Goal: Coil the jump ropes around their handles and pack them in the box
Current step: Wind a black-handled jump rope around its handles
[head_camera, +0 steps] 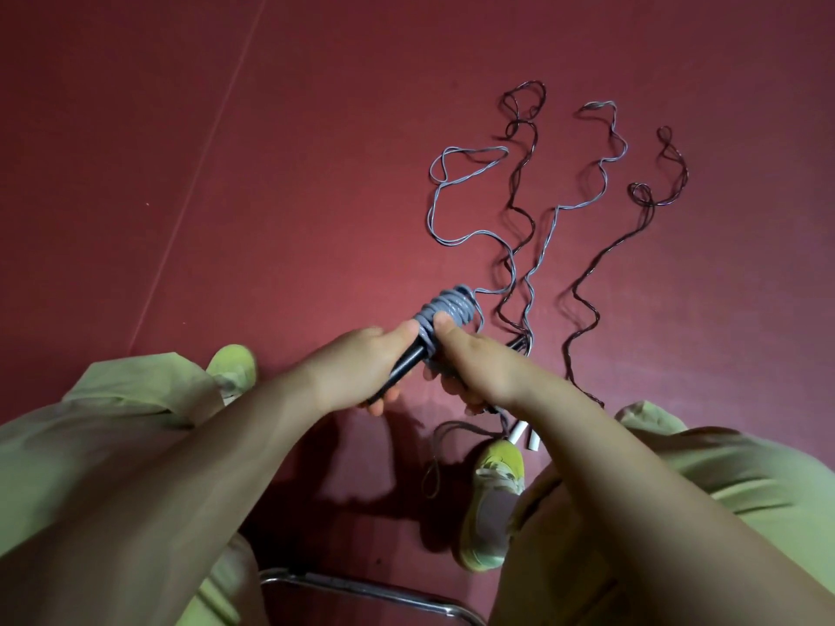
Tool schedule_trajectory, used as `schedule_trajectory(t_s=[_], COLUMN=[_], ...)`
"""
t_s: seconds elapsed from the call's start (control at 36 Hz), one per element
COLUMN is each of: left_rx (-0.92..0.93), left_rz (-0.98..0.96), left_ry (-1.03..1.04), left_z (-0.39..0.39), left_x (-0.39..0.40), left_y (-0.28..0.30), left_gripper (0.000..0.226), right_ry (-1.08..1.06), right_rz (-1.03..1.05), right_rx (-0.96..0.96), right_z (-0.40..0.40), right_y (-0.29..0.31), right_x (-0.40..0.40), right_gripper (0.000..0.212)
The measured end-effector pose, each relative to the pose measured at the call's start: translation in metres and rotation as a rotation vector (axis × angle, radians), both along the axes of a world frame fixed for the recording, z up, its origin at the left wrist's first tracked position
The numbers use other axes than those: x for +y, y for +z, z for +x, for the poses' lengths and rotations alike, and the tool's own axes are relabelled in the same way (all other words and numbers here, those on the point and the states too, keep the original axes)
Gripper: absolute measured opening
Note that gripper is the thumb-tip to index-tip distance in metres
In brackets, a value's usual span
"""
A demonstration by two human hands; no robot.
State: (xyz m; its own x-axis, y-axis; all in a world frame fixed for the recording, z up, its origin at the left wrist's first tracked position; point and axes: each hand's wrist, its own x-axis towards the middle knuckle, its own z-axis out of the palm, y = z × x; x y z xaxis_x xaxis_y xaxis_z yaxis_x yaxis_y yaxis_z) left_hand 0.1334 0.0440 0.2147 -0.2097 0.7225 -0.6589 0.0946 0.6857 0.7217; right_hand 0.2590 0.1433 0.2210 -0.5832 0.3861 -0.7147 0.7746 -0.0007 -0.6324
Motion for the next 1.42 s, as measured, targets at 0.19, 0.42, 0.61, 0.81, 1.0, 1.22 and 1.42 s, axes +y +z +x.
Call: schedule_trajectory(t_s=[0.19,0.42,0.61,0.81,1.0,1.22,1.42], left_rx=[0.346,0.65,0.075,-0.732,-1.398,-1.376,-0.891], left_rz=[-0.109,-0.038,-0.006,-0.021,0.098,-0.022,-0.167], left_ry=[-0.231,-0.346,-0.189,0.005,-0.005,0.008,0.148], left_z=[0.003,0.009,-0.004,-0.007,0.009,-0.005,-0.009], left_x=[-0.003,-0.004,-0.003,0.0,-0.009,-0.004,0.001], left_y=[0.001,0.009,0.011,0.028,0.013,0.018,0.022], left_gripper=[0.052,0.04,0.052,0.073,0.092,0.078,0.075], right_ry=[0.007,-0.179,-0.417,-0.66,-0.48,-0.337,-0.199], right_rz=[-0.051,-0.112,-0.177,-0.325,-0.647,-0.331,-0.03], right_rx=[-0.143,0.013,0.222,0.605,0.767,0.596,0.255], right_z=[0.0,-0.004,-0.006,-0.009,-0.002,-0.007,-0.002], right_y=[-0.014,-0.005,-0.002,-0.002,0.002,0.006,0.008], right_x=[-0.004,0.001,0.004,0.007,0.005,0.004,0.001], right_gripper=[0.081,0.065,0.048,0.027,0.083,0.062,0.059])
